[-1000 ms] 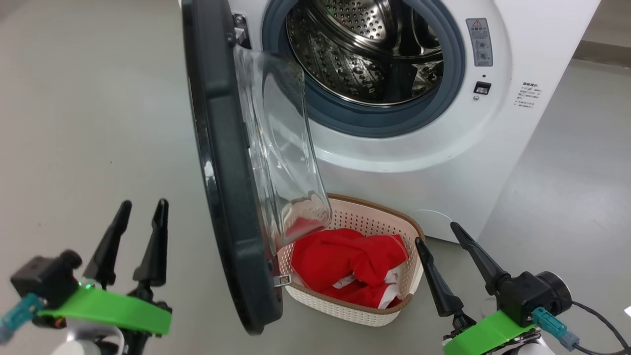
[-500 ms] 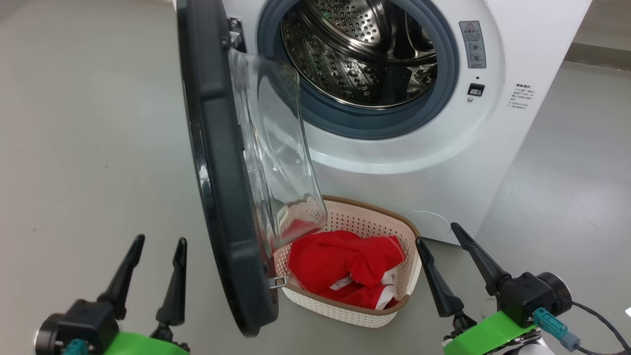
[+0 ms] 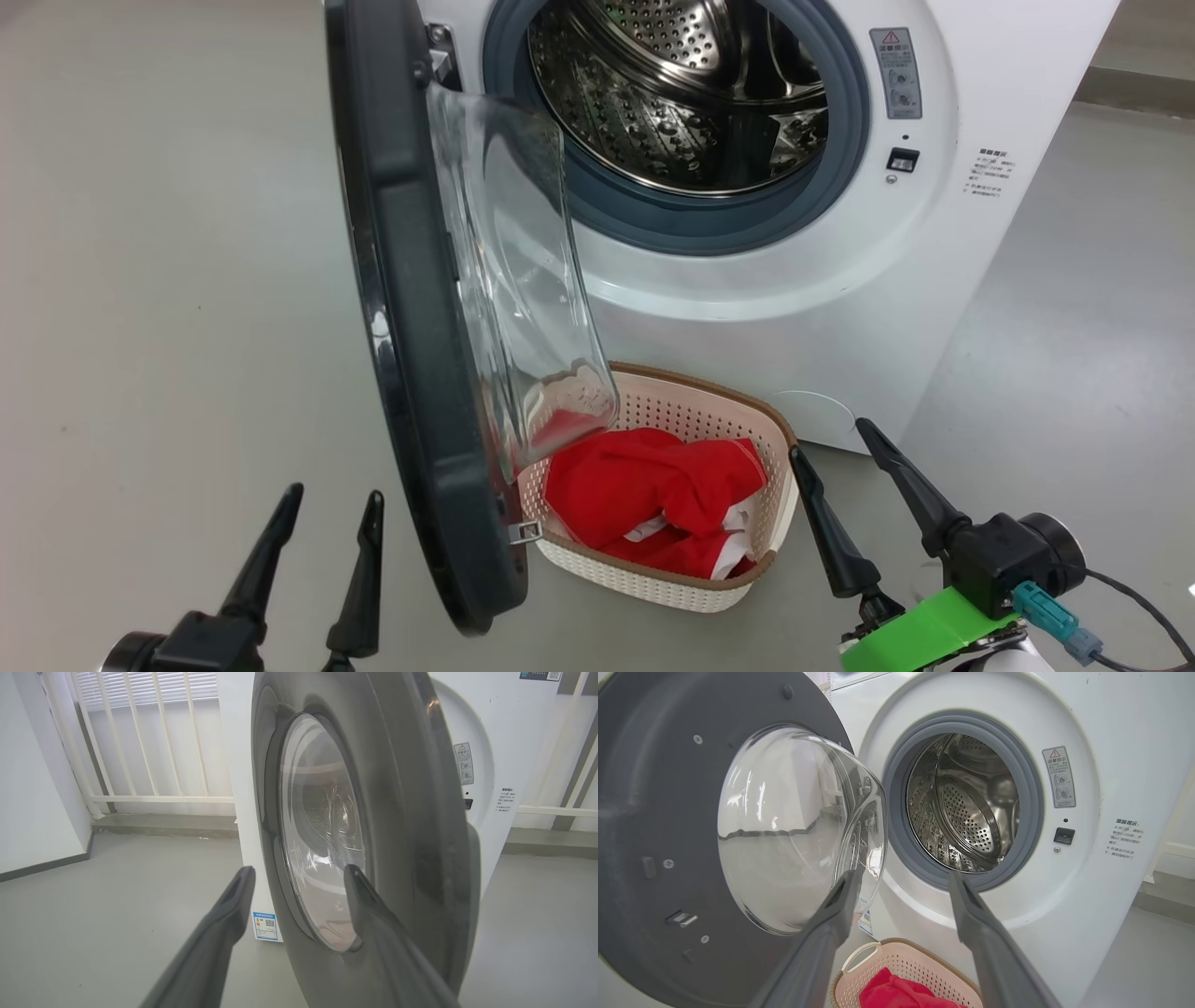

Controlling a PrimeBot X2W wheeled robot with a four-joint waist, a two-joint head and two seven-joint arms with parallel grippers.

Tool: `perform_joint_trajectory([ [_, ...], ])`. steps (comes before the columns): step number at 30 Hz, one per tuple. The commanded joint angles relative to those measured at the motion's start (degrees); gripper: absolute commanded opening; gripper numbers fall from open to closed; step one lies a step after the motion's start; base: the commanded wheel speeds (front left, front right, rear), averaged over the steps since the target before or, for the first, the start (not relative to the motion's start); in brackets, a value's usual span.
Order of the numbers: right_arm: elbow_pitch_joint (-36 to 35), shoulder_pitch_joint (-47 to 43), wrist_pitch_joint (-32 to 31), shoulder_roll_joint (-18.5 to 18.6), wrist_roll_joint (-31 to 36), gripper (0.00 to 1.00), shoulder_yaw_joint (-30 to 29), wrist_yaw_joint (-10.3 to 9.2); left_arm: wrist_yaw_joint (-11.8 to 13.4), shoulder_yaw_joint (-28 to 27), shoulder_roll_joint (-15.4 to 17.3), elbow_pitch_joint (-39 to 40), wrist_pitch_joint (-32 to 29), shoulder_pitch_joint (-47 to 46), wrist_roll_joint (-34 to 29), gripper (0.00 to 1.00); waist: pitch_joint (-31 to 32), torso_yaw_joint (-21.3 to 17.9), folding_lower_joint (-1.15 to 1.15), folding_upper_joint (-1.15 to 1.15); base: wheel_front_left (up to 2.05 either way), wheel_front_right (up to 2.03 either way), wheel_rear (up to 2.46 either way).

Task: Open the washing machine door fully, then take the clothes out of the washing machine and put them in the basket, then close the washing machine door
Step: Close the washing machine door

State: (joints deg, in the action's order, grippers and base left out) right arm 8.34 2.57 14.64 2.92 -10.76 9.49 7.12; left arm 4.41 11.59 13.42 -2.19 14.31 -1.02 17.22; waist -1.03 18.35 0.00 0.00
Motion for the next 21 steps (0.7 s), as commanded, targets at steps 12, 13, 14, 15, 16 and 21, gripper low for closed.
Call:
perform_joint_trajectory([
  [12,-1.73,1.76,0.36,-0.04,-0.28,1.0,0.8,0.36,-1.28,-3.85,-1.58,1.99,0.68,0.35,-3.0,1.0,-0.31,-0.13,0.0,0.0,0.0,0.0,0.0],
  [13,-1.76,1.79,0.36,-0.04,-0.28,1.0,0.79,0.36,-1.36,-3.94,-1.68,1.9,0.68,0.4,-3.16,1.0,-0.39,-0.16,0.0,0.0,0.0,0.0,0.0],
  [14,-1.78,1.83,0.36,-0.04,-0.26,1.0,0.76,0.36,-1.46,-4.05,-1.78,1.84,0.68,0.41,-3.29,1.0,-0.45,-0.19,0.0,0.0,0.0,0.0,0.0],
  [15,-1.78,1.87,0.36,-0.04,-0.25,1.0,0.73,0.36,-1.56,-4.17,-1.89,1.79,0.68,0.42,-3.38,1.0,-0.49,-0.21,0.0,0.0,0.0,0.0,0.0],
  [16,-1.78,1.9,0.36,-0.04,-0.27,1.0,0.7,0.36,-1.67,-4.3,-1.97,1.77,0.68,0.4,-3.5,1.0,-0.54,-0.23,0.0,0.0,0.0,0.0,0.0],
  [21,-1.92,1.94,0.36,-0.04,-0.33,1.0,0.55,0.36,-2.1,-4.98,-2.49,1.64,0.69,0.23,-3.96,1.0,-0.71,-0.21,0.0,0.0,0.0,0.0,0.0],
])
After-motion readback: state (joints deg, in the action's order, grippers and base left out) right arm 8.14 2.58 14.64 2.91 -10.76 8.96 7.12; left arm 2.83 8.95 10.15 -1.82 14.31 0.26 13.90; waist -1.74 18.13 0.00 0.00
